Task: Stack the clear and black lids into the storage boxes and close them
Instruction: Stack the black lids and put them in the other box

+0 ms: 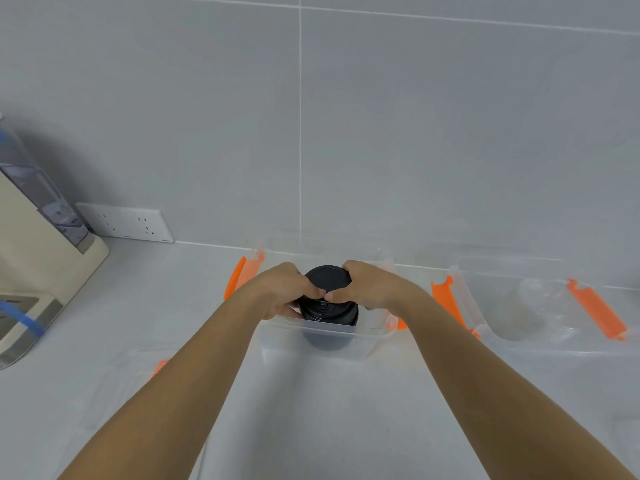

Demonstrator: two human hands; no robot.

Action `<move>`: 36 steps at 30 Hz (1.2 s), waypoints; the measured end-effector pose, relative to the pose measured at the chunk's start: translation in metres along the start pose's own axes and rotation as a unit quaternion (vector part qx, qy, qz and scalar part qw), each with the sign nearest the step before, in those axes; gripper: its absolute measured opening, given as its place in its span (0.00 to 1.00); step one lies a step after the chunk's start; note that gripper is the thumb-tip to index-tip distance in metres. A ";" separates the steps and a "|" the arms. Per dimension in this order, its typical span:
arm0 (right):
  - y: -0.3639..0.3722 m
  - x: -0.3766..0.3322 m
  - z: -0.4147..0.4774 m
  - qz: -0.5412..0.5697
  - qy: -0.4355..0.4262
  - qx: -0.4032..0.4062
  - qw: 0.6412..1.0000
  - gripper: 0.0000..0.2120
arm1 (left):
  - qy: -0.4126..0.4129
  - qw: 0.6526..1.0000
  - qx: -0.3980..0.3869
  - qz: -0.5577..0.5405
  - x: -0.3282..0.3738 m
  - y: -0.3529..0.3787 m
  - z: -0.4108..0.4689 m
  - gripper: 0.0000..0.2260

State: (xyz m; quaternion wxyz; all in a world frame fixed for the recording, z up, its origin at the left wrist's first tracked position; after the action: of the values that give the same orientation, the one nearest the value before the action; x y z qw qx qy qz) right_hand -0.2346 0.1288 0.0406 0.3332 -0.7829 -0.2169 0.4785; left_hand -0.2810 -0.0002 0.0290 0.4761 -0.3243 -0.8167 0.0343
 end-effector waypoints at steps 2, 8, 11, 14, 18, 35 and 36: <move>0.000 0.000 -0.001 -0.003 0.014 -0.008 1.000 0.20 | -0.001 1.000 -0.003 0.014 0.000 0.000 0.000 0.18; -0.003 0.006 -0.004 0.055 0.080 0.018 0.995 0.17 | -0.011 1.000 -0.007 0.024 0.000 0.003 0.004 0.21; -0.004 0.007 -0.005 0.111 0.128 0.033 0.985 0.17 | -0.021 1.000 -0.003 0.021 0.000 0.003 0.006 0.25; 0.001 0.011 -0.006 0.171 0.185 0.014 0.968 0.26 | -0.046 0.999 0.012 0.016 0.001 0.002 0.006 0.32; 0.013 0.015 -0.009 0.342 0.259 -0.019 0.903 0.16 | -0.101 0.994 0.008 -0.030 -0.001 0.005 0.008 0.40; 0.034 0.027 0.014 0.488 0.391 -0.011 0.780 0.20 | -0.097 0.994 0.023 -0.039 0.007 0.011 0.017 0.23; 0.034 0.027 0.014 0.481 0.391 -0.004 0.785 0.21 | -0.096 0.995 0.028 -0.029 0.006 0.010 0.018 0.24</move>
State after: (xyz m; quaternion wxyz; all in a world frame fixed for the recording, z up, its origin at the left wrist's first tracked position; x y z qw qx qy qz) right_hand -0.2343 0.1275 -0.0052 0.1128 -0.9070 0.3348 0.2290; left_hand -0.2924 0.0161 0.0204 0.4051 -0.2822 -0.8665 0.0741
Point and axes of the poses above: each hand's wrist, its own z-axis towards the middle knuckle, its own y-axis out of the palm, x = y × z, the point moved 5 cm from there along z, towards the middle knuckle, and after that the axes turned 15 degrees about x, right-handed, at the moved point
